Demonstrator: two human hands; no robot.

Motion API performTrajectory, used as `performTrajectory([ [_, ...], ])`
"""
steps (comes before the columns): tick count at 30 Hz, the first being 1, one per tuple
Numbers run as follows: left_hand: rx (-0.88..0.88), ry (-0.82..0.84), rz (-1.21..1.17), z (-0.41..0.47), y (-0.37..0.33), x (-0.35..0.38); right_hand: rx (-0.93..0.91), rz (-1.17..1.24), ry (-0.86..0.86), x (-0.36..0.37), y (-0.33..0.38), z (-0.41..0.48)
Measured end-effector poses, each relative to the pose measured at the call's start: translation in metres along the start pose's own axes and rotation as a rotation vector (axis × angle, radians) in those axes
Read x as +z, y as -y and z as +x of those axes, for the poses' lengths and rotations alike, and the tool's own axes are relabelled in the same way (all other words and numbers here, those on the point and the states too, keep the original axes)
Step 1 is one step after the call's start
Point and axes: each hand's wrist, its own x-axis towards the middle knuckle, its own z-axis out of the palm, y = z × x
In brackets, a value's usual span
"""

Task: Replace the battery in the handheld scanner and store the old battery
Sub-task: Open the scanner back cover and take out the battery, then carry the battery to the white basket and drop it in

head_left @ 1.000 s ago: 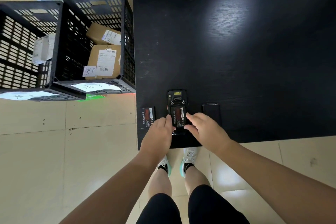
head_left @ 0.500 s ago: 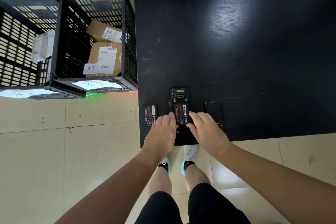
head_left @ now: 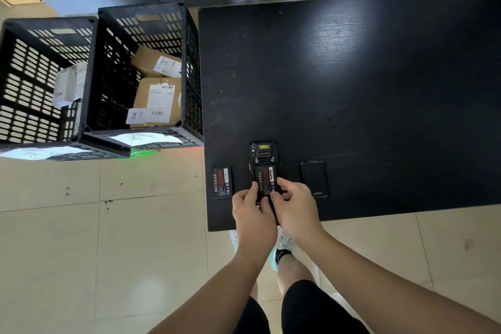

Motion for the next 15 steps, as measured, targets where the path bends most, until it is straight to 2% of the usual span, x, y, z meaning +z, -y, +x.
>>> performTrajectory([
  [9,-0.205,-0.082,-0.262,0.011,-0.011,-0.003,0.084,0.155,-0.012,-0.005,0.002,0.005],
  [15,-0.220,-0.088,-0.290,0.008,-0.021,-0.010,0.083,0.190,-0.002,-0.014,0.010,0.005],
])
